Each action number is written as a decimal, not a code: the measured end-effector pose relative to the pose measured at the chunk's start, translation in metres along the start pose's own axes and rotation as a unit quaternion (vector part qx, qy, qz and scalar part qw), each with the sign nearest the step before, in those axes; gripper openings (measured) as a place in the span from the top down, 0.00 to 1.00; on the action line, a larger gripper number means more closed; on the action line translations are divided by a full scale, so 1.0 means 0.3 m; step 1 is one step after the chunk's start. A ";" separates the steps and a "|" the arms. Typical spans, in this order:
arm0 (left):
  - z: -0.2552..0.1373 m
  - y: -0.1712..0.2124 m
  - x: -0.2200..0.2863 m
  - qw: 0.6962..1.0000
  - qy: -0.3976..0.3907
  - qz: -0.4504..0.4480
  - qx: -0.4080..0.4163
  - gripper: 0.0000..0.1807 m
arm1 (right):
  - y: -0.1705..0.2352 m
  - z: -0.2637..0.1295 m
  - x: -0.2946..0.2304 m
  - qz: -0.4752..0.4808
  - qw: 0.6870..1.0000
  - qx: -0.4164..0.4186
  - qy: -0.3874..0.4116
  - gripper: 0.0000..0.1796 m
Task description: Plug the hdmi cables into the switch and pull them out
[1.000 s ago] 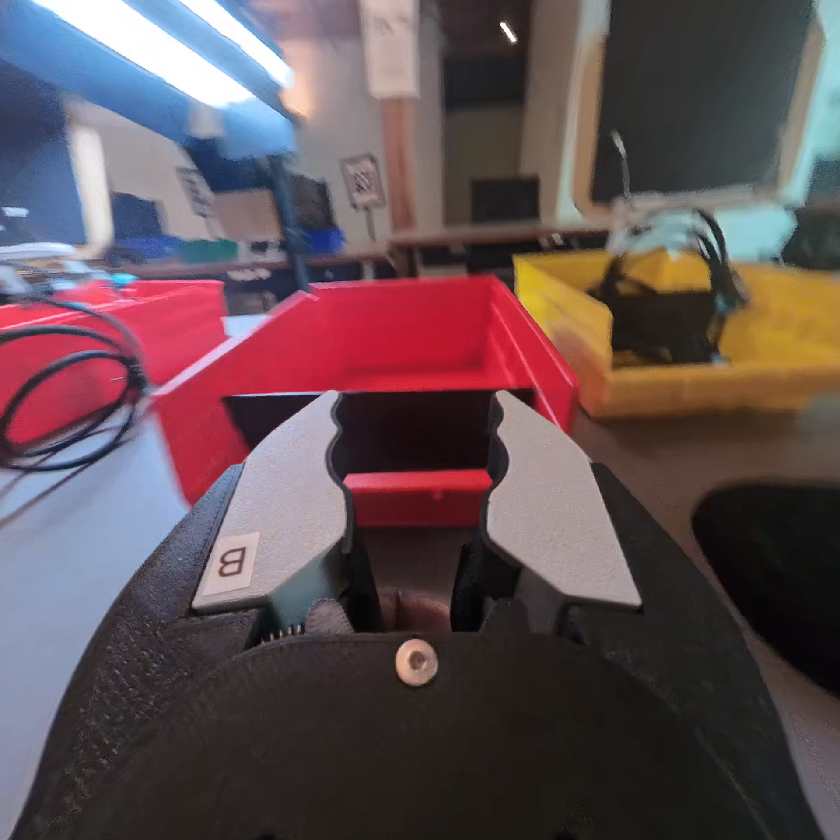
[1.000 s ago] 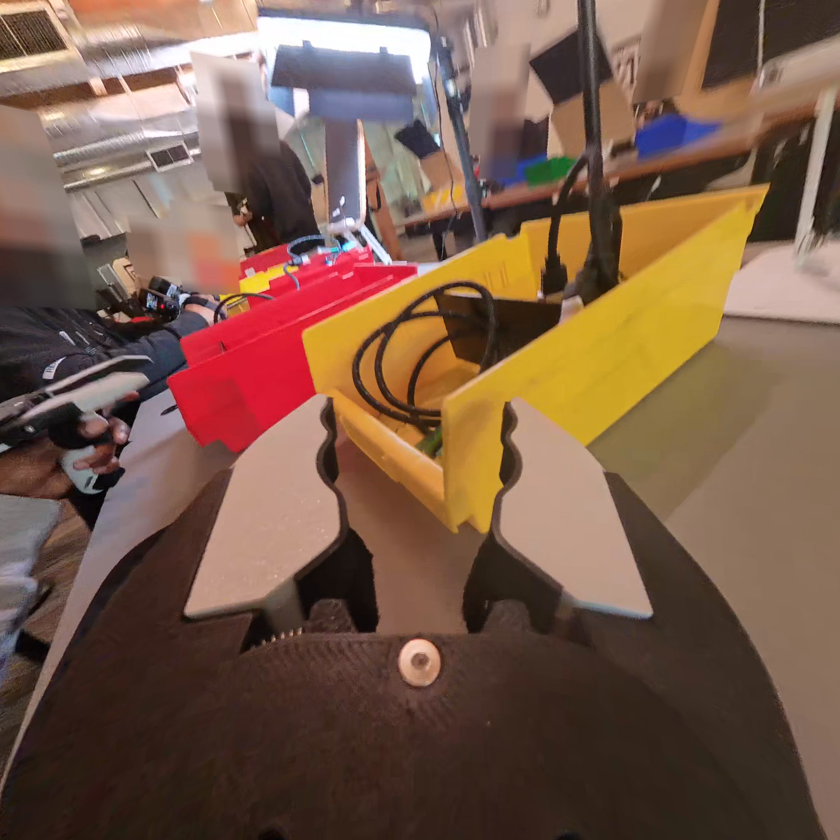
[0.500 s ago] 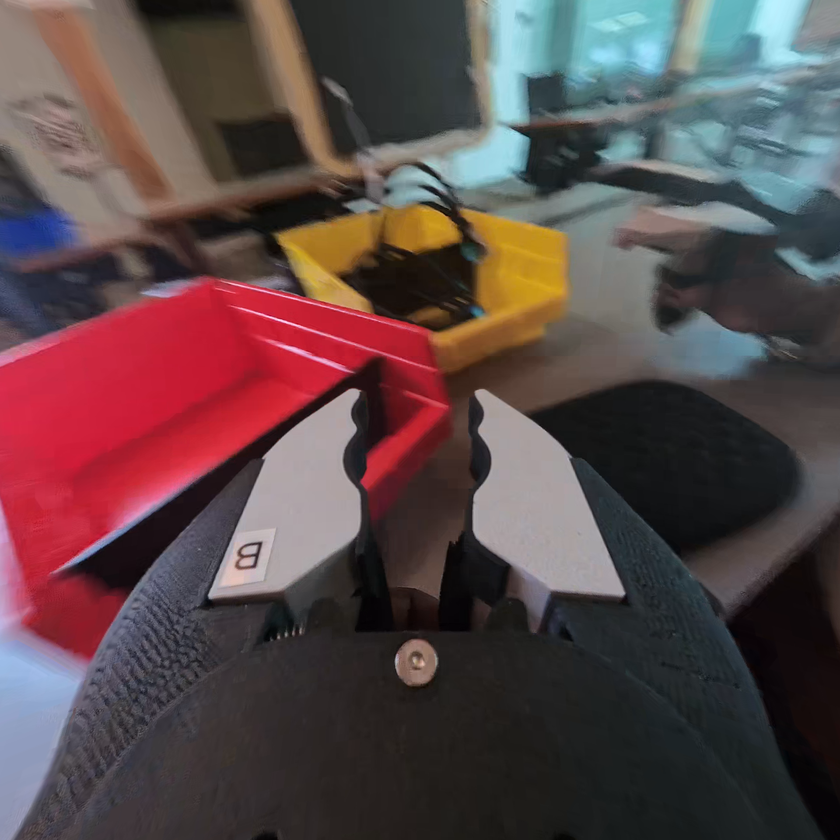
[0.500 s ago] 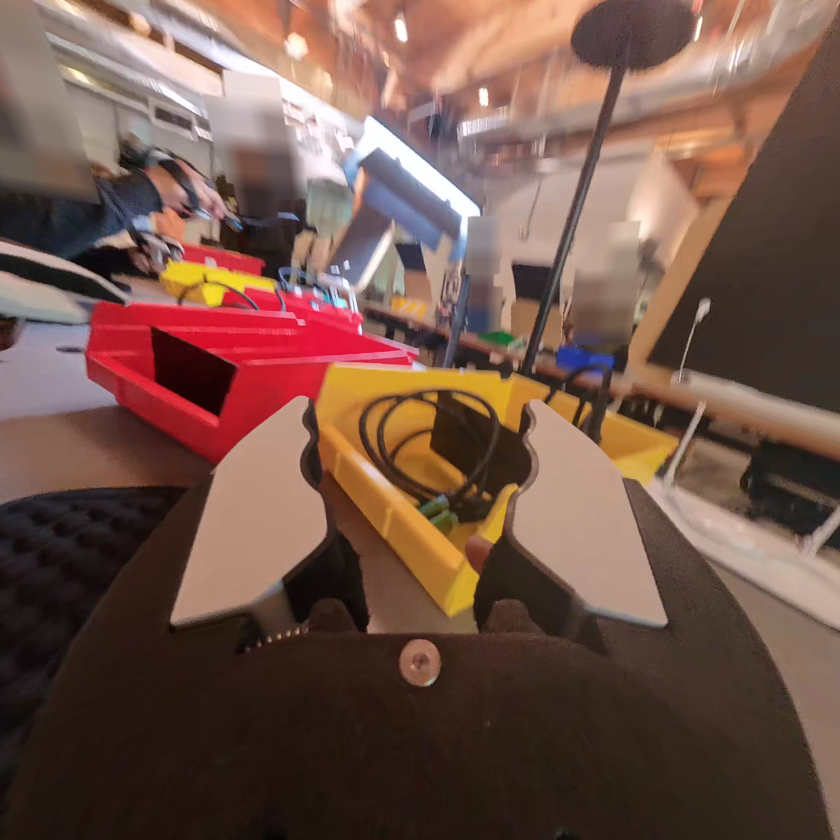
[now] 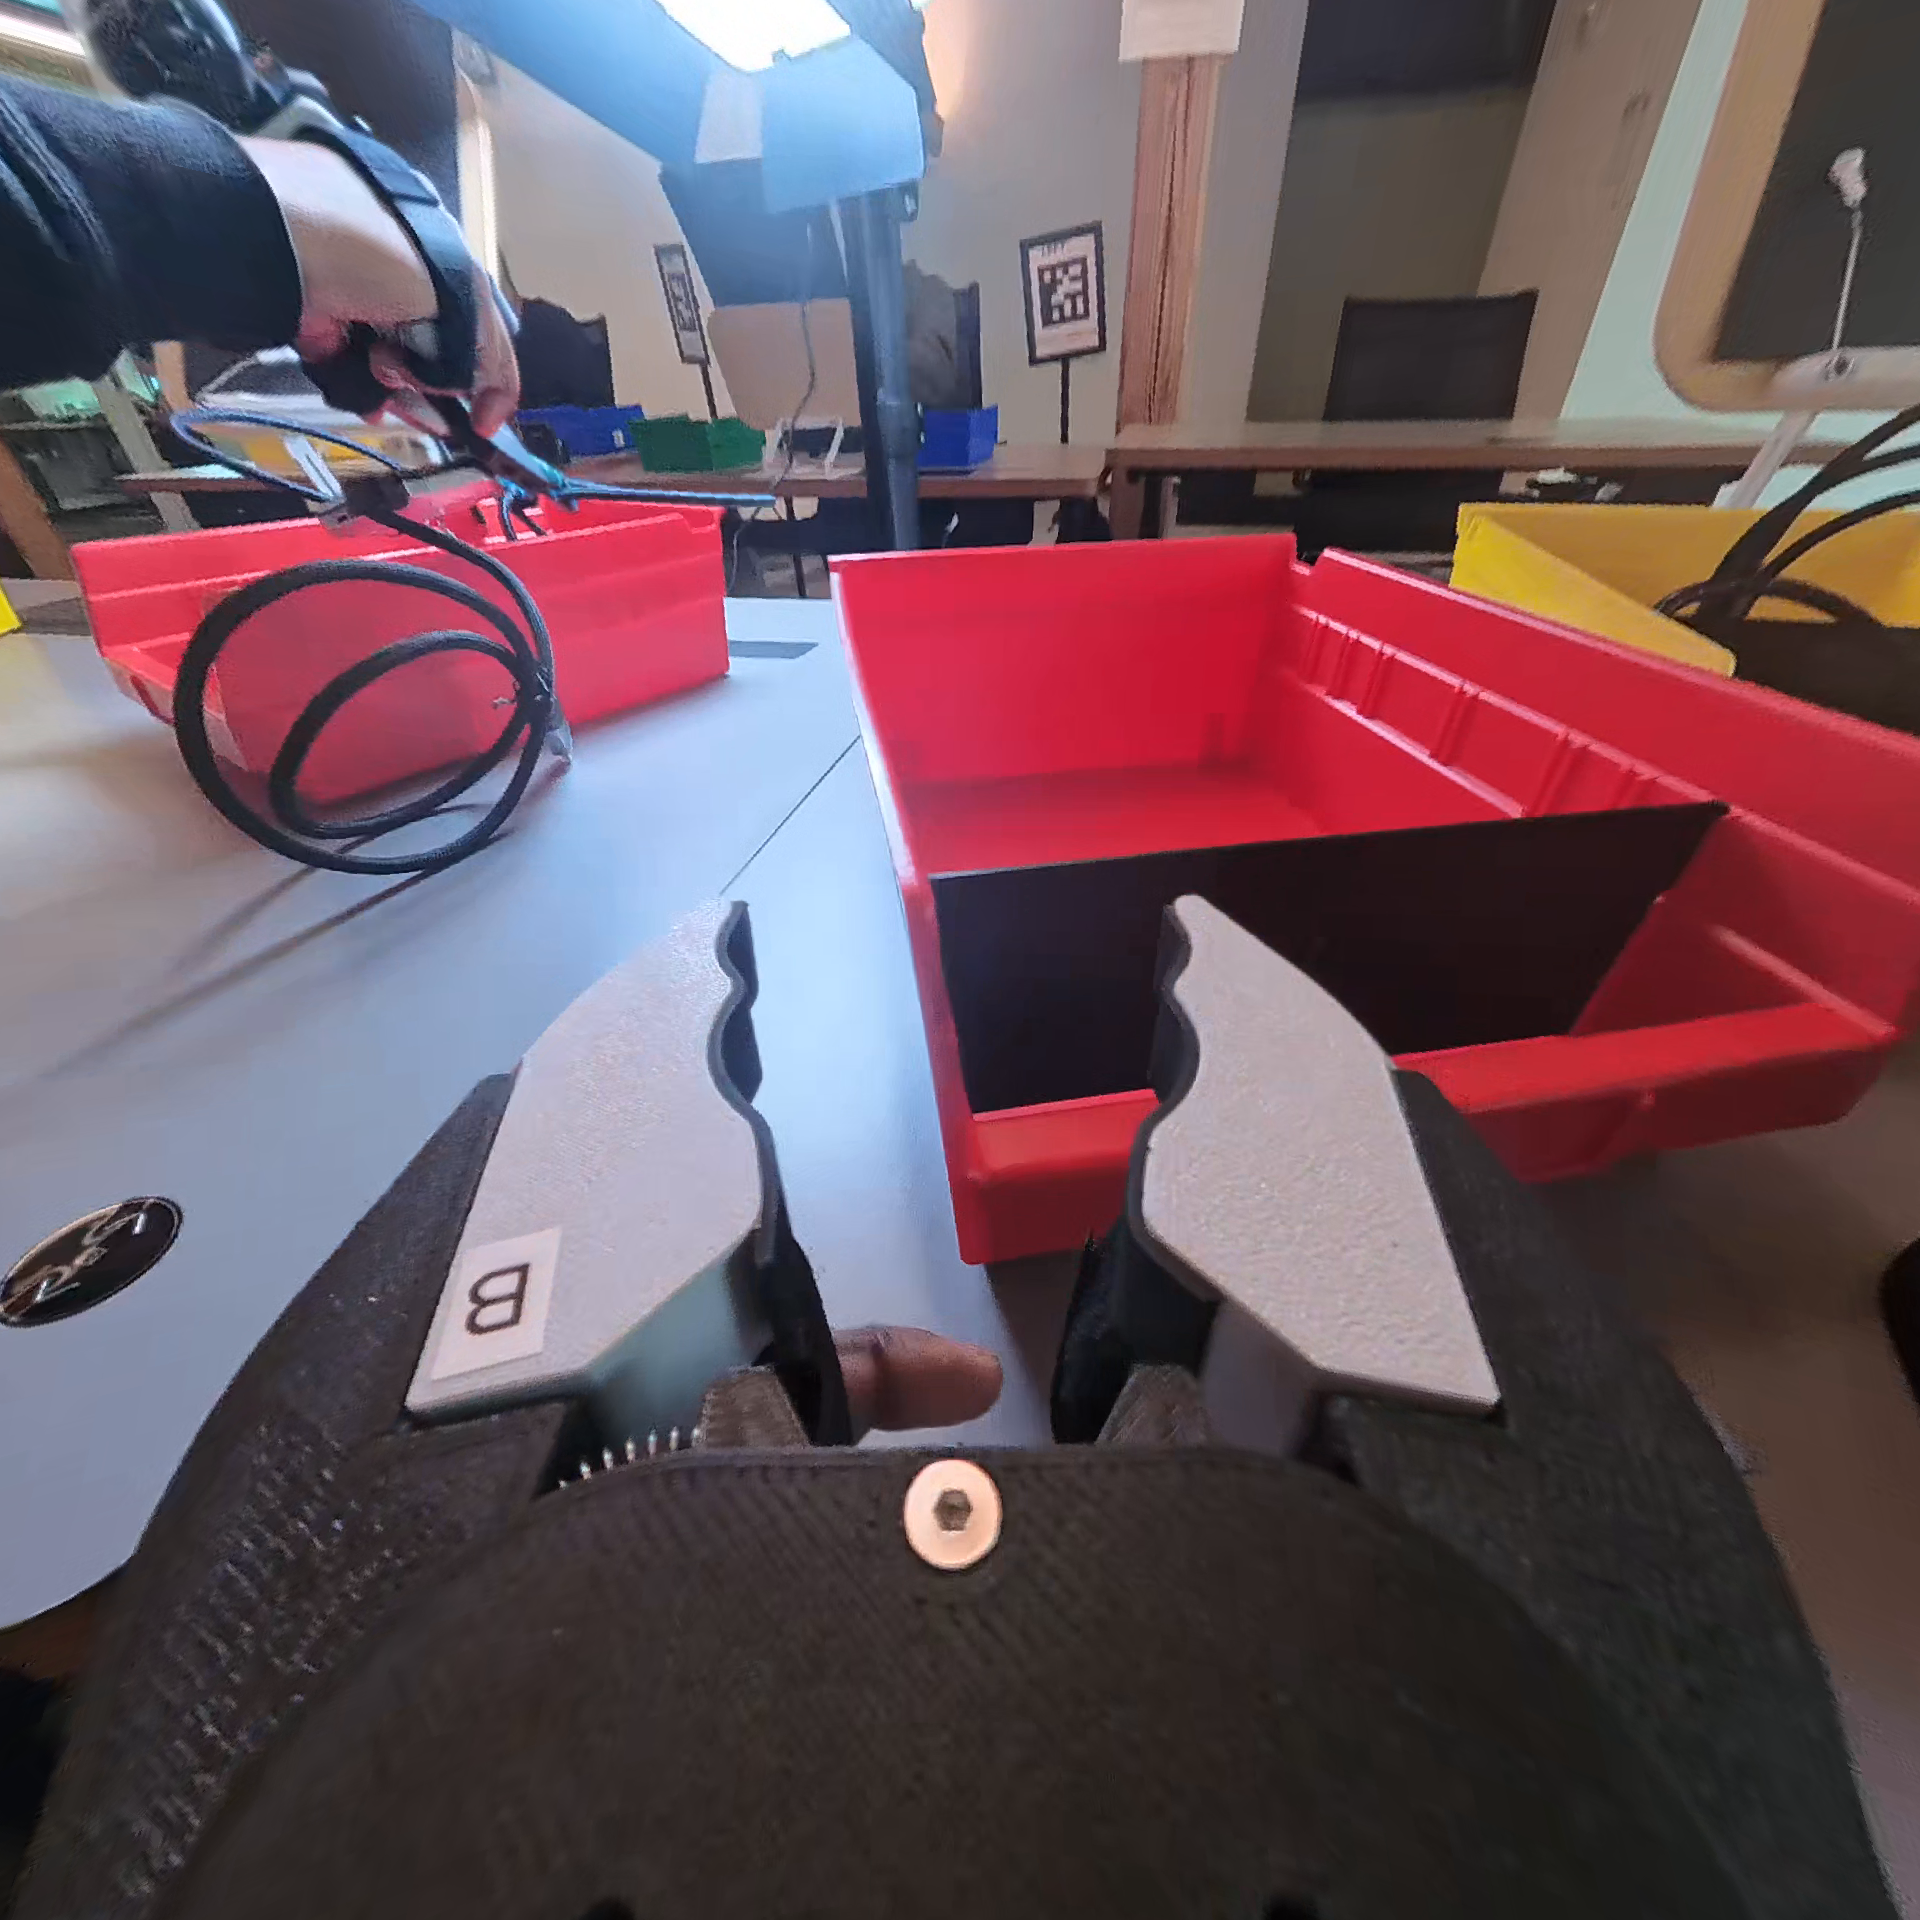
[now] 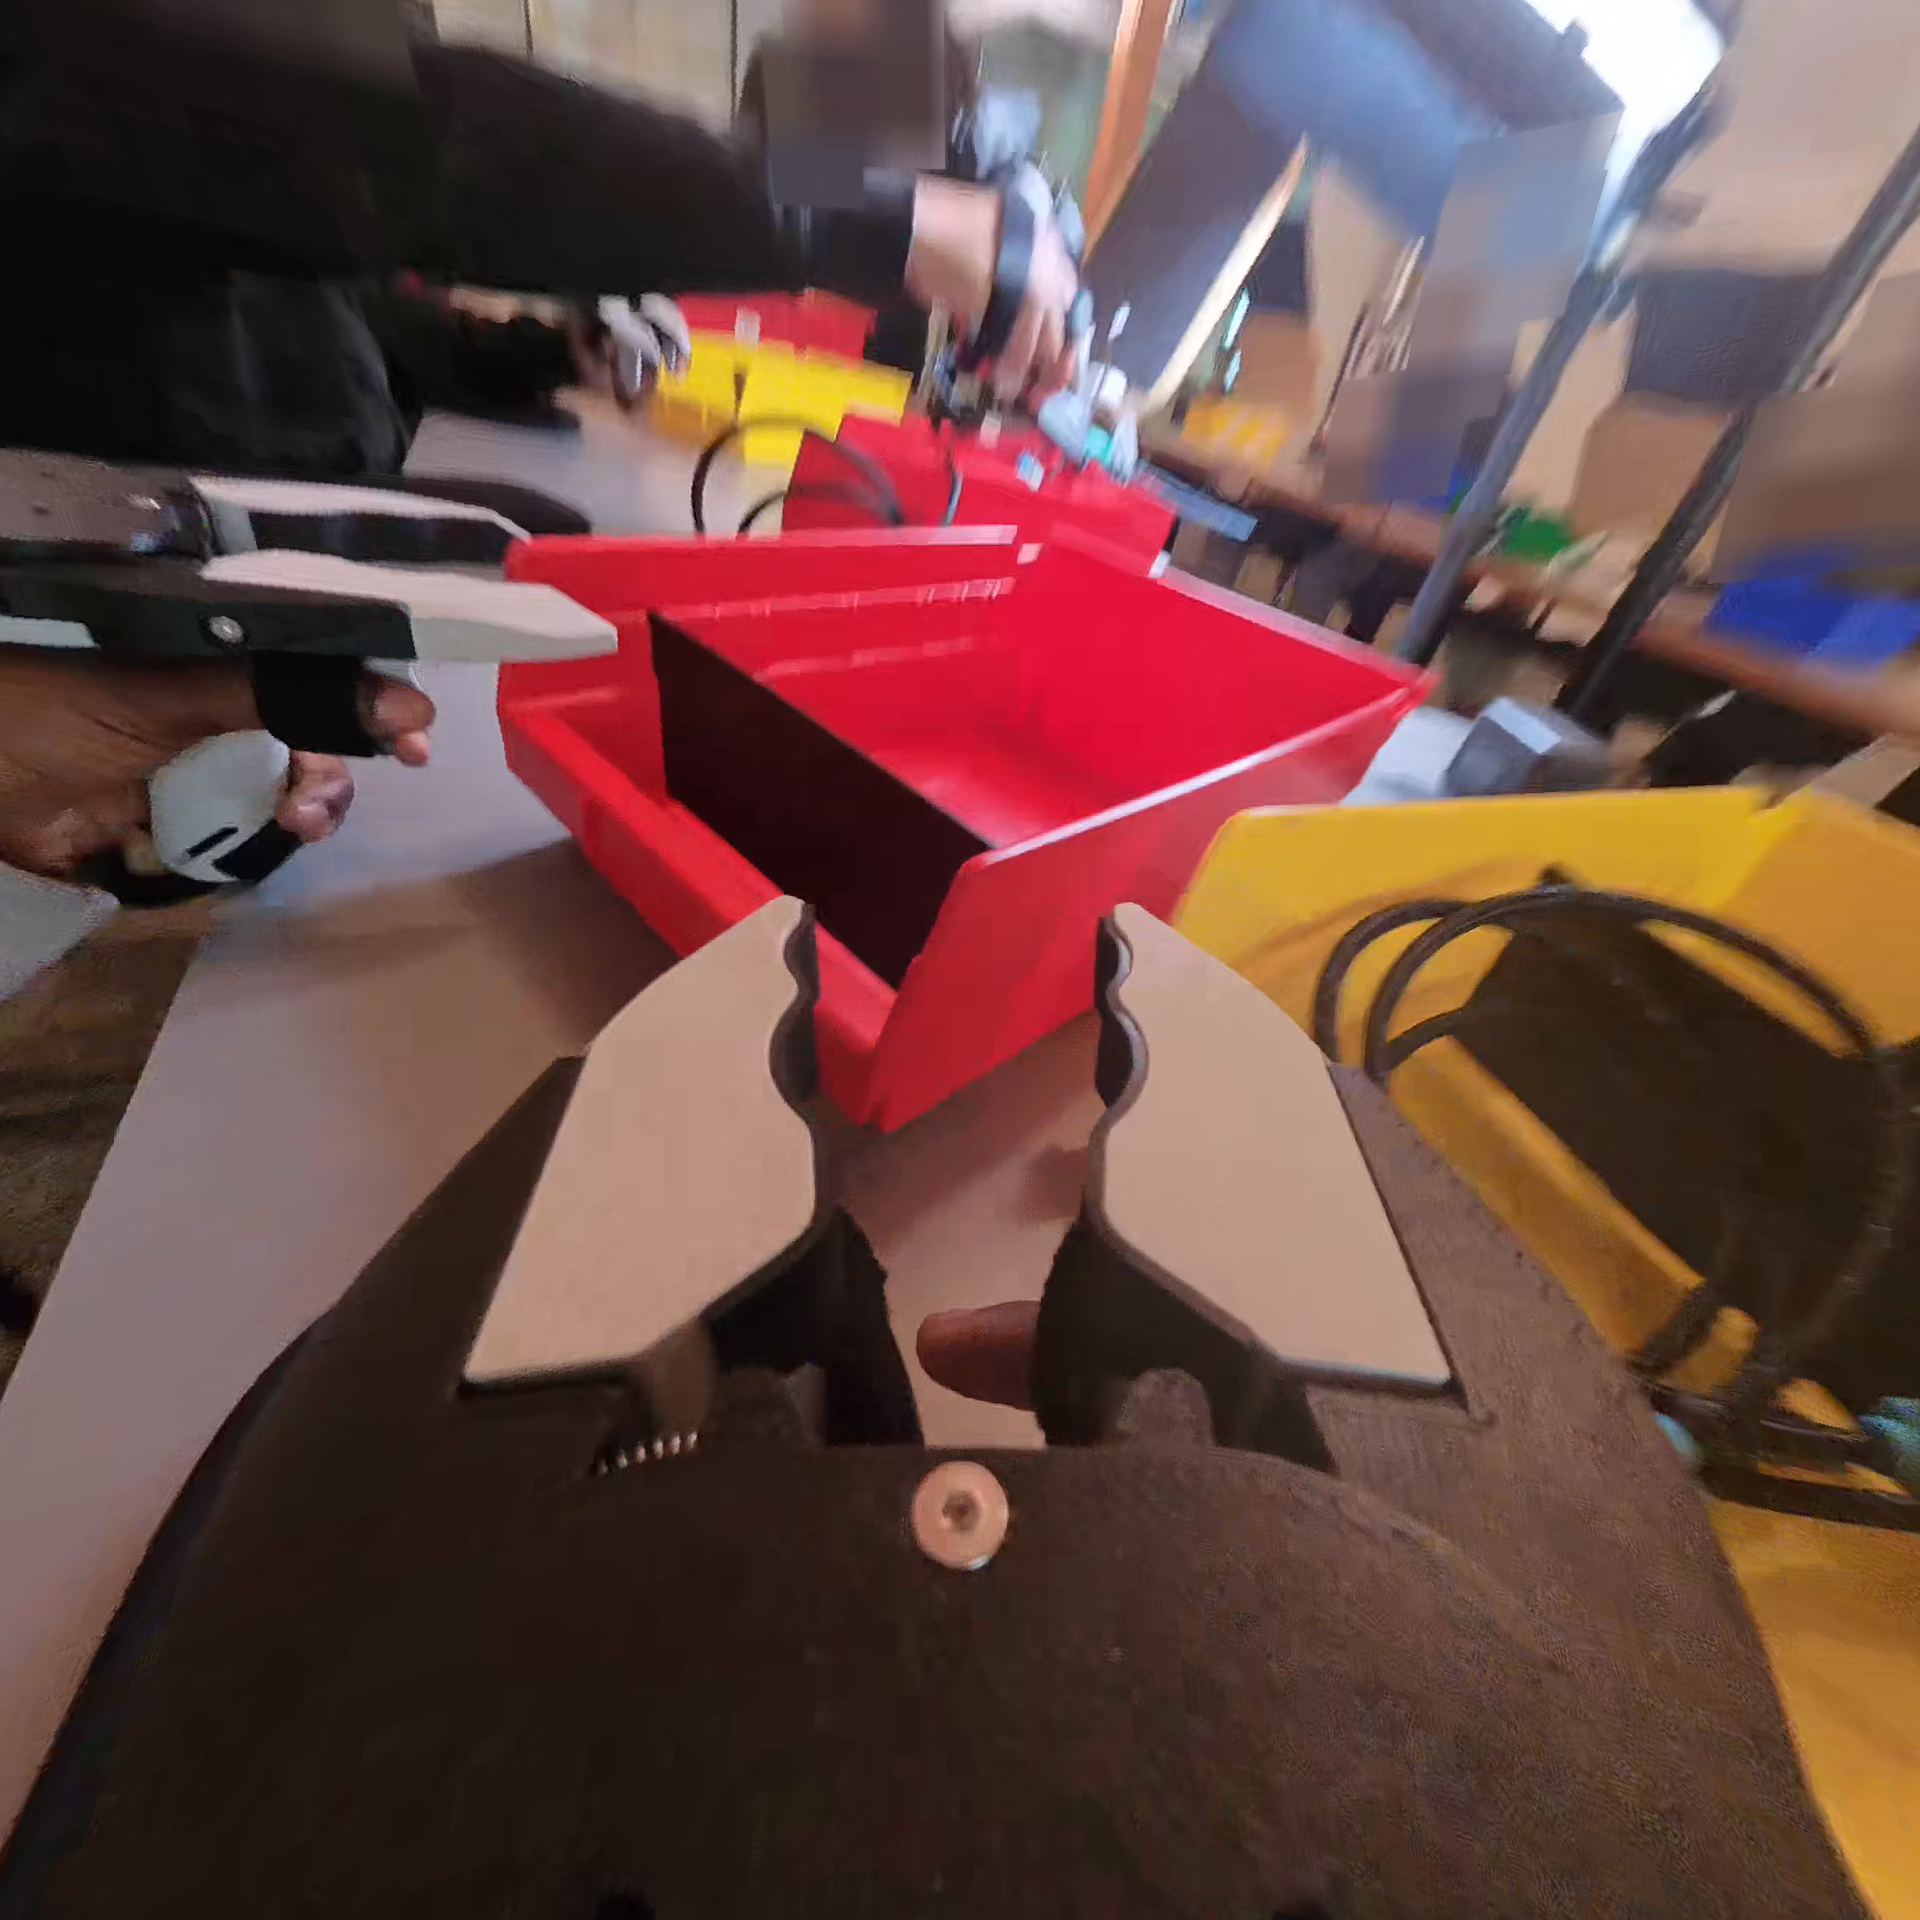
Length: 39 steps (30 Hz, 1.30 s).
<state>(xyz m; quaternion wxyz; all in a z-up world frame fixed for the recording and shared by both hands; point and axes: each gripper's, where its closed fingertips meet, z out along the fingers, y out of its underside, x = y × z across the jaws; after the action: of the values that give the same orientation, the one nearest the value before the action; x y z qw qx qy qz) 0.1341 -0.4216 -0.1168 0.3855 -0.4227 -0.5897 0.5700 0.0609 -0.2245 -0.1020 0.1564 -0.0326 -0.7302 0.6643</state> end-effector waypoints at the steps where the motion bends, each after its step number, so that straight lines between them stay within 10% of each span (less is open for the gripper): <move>1: 0.004 0.007 0.001 1.000 -0.003 0.003 -0.007 0.61 | 0.021 0.035 -0.005 0.013 0.999 -0.030 -0.010 0.69; 14: 0.087 0.129 -0.012 0.988 -0.017 -0.010 -0.155 0.68 | 0.117 0.176 0.042 0.039 0.991 -0.128 0.022 0.60; 19: 0.111 0.099 0.012 0.991 0.001 -0.047 -0.123 0.95 | 0.157 0.211 0.064 -0.004 0.985 -0.162 0.053 0.82; 25: 0.034 -0.005 0.073 0.999 -0.029 0.025 -0.001 0.95 | 0.080 0.175 0.127 -0.041 0.989 -0.105 0.090 0.88; 32: -0.133 -0.321 0.216 0.974 -0.015 0.040 0.223 0.93 | -0.220 -0.038 0.167 -0.203 0.965 0.028 0.165 0.88; 39: -0.266 -0.552 0.615 0.937 0.086 0.057 0.335 0.93 | -0.415 -0.537 0.261 -0.271 0.920 0.064 0.276 0.87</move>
<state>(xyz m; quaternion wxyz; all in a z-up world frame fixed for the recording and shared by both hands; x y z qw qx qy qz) 0.1352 -0.2196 0.0479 0.5205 -0.3495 -0.3043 0.7172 0.0502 -0.0641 0.0457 0.5273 -0.0058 -0.5949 0.6066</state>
